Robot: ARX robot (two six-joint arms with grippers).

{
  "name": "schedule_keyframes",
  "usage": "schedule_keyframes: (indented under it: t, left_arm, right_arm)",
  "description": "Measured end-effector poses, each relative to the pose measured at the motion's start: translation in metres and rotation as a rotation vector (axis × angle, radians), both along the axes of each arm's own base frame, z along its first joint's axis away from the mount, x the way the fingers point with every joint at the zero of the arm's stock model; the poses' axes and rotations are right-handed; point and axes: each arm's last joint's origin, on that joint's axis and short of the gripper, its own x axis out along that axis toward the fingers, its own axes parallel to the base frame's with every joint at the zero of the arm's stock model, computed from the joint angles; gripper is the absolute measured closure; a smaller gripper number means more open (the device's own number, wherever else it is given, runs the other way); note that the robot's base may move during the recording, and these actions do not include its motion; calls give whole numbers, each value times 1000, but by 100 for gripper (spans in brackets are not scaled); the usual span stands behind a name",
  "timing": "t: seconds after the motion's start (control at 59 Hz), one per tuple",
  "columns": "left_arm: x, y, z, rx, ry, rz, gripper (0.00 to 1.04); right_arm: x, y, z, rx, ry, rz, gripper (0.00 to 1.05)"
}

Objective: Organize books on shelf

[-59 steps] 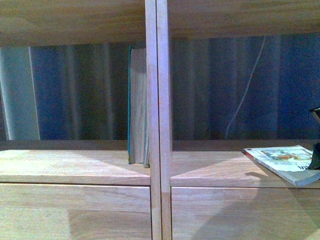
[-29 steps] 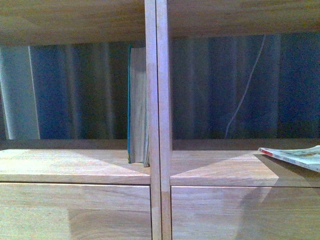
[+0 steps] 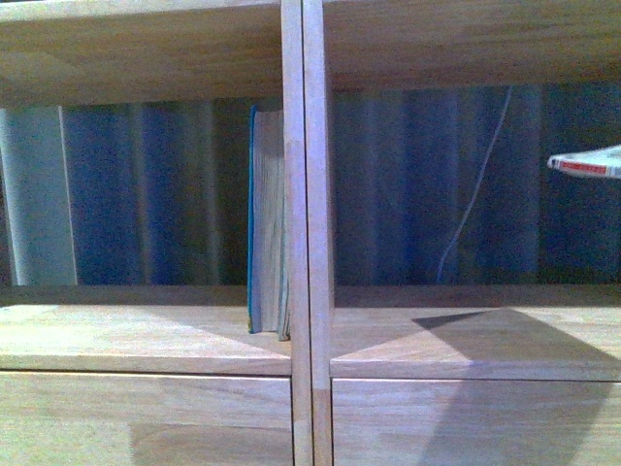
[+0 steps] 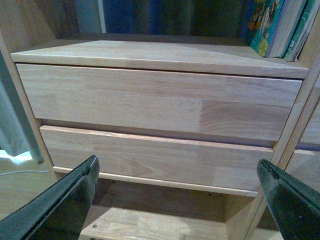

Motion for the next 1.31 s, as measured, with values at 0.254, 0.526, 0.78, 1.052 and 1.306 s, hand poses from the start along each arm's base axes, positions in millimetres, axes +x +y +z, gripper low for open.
schedule_keyframes:
  t: [0.254, 0.526, 0.78, 1.052, 1.306]
  left_arm:
    - [0, 0, 0, 0, 0, 0, 7]
    - [0, 0, 0, 0, 0, 0, 7]
    - [0, 0, 0, 0, 0, 0, 7]
    - [0, 0, 0, 0, 0, 0, 7]
    - [15, -1, 21, -464, 56, -353, 7]
  right_arm:
    - [-28, 4, 16, -59, -178, 94, 97]
    - [-29, 33, 29, -73, -315, 181, 97]
    - [-13, 76, 32, -34, -333, 265, 97]
    - [5, 111, 36, -53, -331, 349, 97]
    - [18, 115, 32, -78, -308, 334, 97]
